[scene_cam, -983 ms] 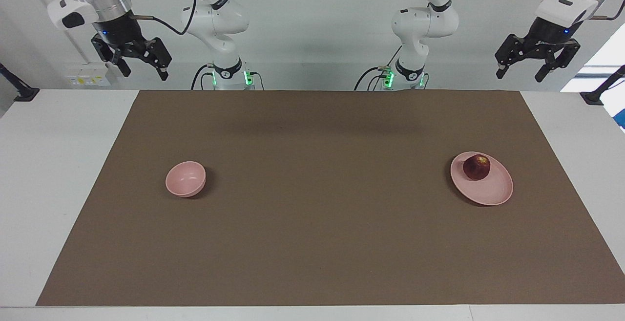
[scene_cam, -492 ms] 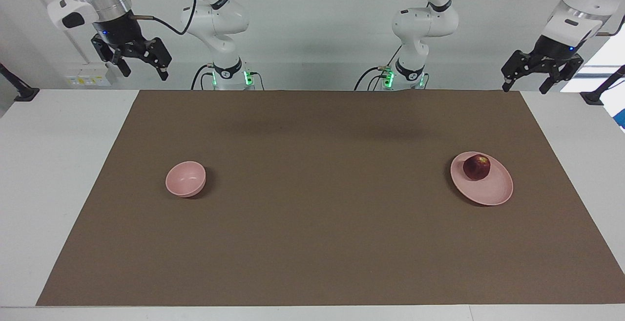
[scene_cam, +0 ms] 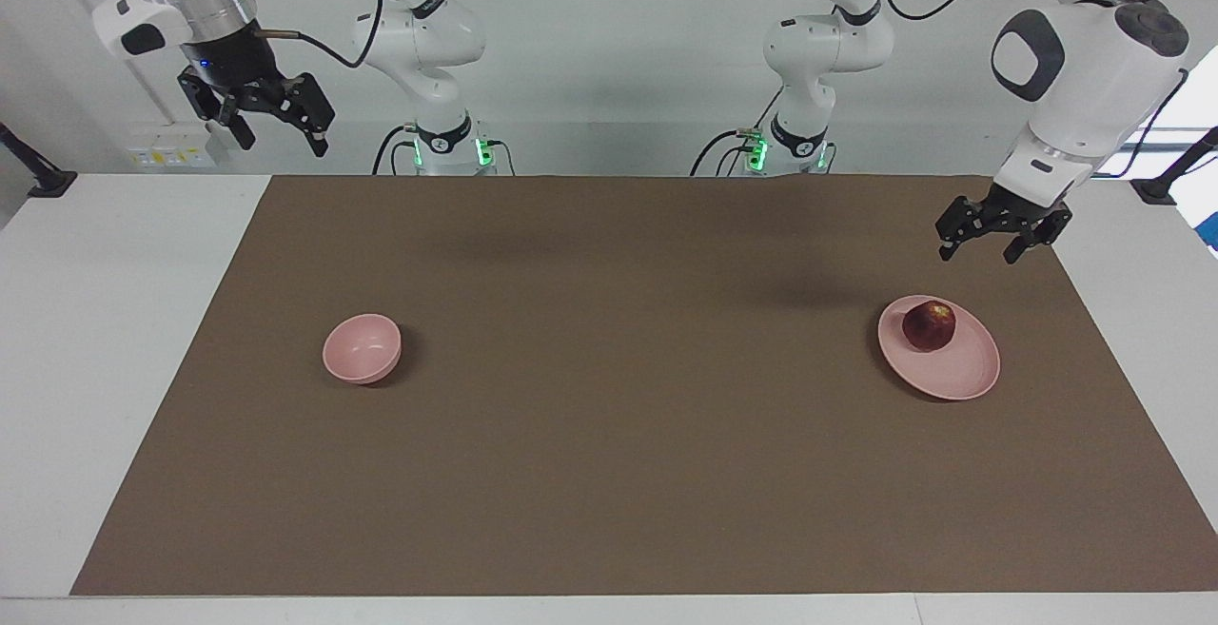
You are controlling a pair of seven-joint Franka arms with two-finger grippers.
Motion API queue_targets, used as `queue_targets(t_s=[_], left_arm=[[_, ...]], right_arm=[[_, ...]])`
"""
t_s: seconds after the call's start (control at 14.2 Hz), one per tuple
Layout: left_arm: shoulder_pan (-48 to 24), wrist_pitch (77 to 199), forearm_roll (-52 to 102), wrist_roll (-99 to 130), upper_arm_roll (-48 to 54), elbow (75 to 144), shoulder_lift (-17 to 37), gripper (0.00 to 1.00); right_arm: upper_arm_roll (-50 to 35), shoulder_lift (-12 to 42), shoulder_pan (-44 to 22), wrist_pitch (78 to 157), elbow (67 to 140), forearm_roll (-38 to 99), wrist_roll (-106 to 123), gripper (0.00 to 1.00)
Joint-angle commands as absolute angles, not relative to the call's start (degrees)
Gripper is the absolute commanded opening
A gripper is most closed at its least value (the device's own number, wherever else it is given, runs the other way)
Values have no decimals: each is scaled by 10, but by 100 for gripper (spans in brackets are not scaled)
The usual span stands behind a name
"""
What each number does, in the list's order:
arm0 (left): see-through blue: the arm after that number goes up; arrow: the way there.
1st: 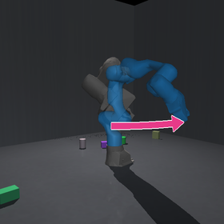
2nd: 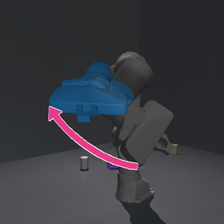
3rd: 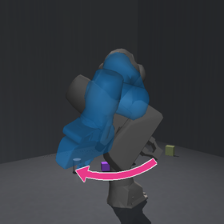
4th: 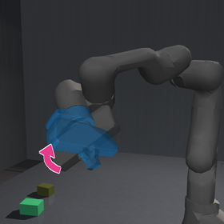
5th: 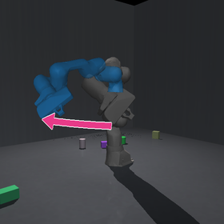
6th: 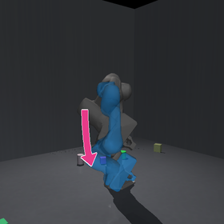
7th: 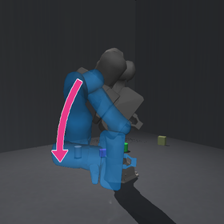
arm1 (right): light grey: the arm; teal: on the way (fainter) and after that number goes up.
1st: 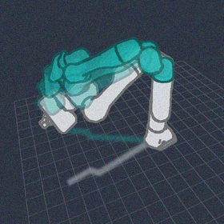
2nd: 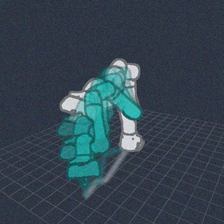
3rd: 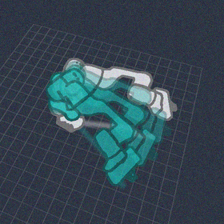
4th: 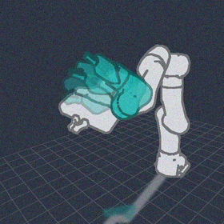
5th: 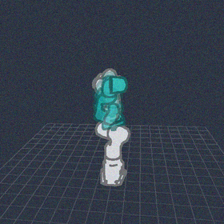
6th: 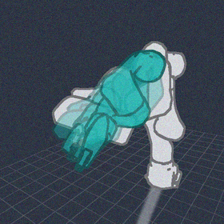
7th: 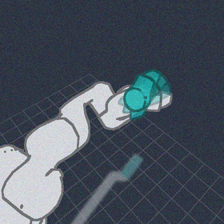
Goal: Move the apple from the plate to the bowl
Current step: 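Reach the left gripper down to the apple and grasp it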
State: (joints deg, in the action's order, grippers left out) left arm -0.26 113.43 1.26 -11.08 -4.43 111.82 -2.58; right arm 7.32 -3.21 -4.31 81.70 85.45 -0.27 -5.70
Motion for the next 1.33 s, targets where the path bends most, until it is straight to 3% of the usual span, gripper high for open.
queue_targets(t_s=[0.0, 0.28, 0.7, 1.26], left_arm=[[11, 1191, 12, -124, -40, 1136, -5, 100], [19, 1255, 12, -124, -40, 1150, 72, 100], [22, 1299, 12, -124, -40, 1204, 66, 100], [28, 1321, 12, -114, -40, 1213, 76, 98]], right_arm=[[75, -37, -43, 819, 860, 13, -60, 100], [75, -37, -43, 819, 860, 13, -60, 100], [75, -37, -43, 819, 860, 13, -60, 100], [75, -37, -43, 819, 860, 13, -60, 100]])
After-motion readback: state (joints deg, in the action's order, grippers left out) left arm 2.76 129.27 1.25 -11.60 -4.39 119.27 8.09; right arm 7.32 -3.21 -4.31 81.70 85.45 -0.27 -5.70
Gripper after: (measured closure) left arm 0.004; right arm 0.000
